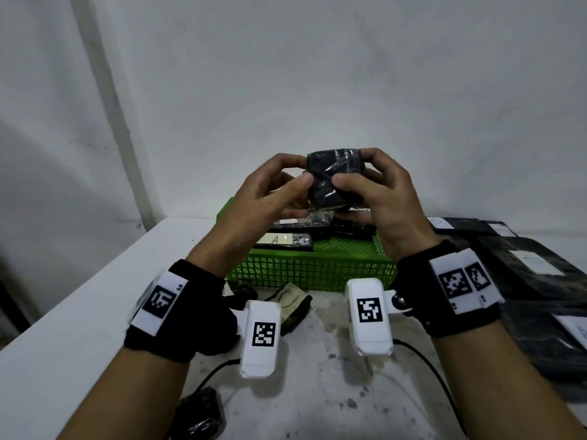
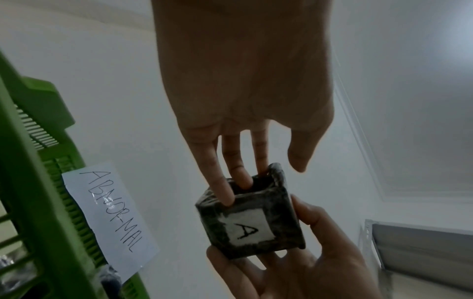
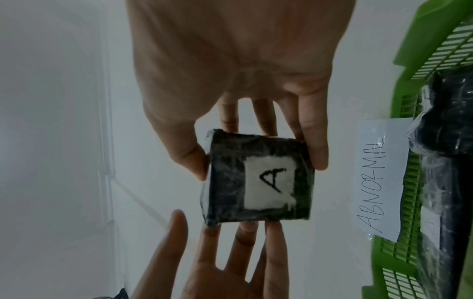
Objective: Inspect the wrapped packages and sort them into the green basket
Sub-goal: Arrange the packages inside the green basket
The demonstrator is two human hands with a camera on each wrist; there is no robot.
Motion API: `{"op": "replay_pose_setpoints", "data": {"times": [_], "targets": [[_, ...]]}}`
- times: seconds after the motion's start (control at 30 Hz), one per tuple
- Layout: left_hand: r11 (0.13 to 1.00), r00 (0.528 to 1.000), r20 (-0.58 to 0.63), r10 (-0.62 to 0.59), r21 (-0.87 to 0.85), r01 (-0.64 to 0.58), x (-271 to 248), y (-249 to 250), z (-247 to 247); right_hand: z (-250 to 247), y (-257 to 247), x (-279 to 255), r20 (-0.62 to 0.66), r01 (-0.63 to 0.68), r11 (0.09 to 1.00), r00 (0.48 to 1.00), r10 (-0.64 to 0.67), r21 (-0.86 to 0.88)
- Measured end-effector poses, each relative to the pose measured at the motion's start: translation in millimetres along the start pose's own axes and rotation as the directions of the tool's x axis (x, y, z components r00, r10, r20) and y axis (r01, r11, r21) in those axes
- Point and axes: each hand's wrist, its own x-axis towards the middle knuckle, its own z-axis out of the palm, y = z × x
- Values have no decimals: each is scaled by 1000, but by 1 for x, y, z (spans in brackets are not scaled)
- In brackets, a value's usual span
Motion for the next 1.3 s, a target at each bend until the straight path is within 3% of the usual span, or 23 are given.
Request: {"op": "replay_pose_setpoints", "data": {"times": [0.1,0.3,0.4,0.5,0.6,0.7,0.93,1.1,1.3], "targets": [[997,995,-51,-81,-21,80,2,-1,0,-1,-1,0,64,23,1000,998,-23,14],[962,984,28,-178,-206,180,2,-2,-4,-3,-4,-1,177,89,994,979,-98,59],[969,992,48,-120,-211,127,2,-2,-5,-3,-8,-2,183,33,992,982,-56,125],[997,999,47,-11,-76,15,-1,-2,-6,-6,-12,0,142,-69,992,988,54,106],[999,994,104,44,18,-47,-2,-3,-6,-10,-10,1,195,-195,980,963,184,40],[998,987,154,40,35,-46,-4,-3,-6,-11,-10,0,181,-176,984,969,169,29],[997,989,137,62,46,-69,-6,1,-6,1,-12,-4,44,-75,997,996,75,7],[996,995,64,71,52,-74,-6,-1,-6,3,-8,-4,149,-98,995,984,102,-28],[995,996,60,72,71,-76,-2,-3,-11,0,-13,-3,164,-174,984,970,180,-50]]}}
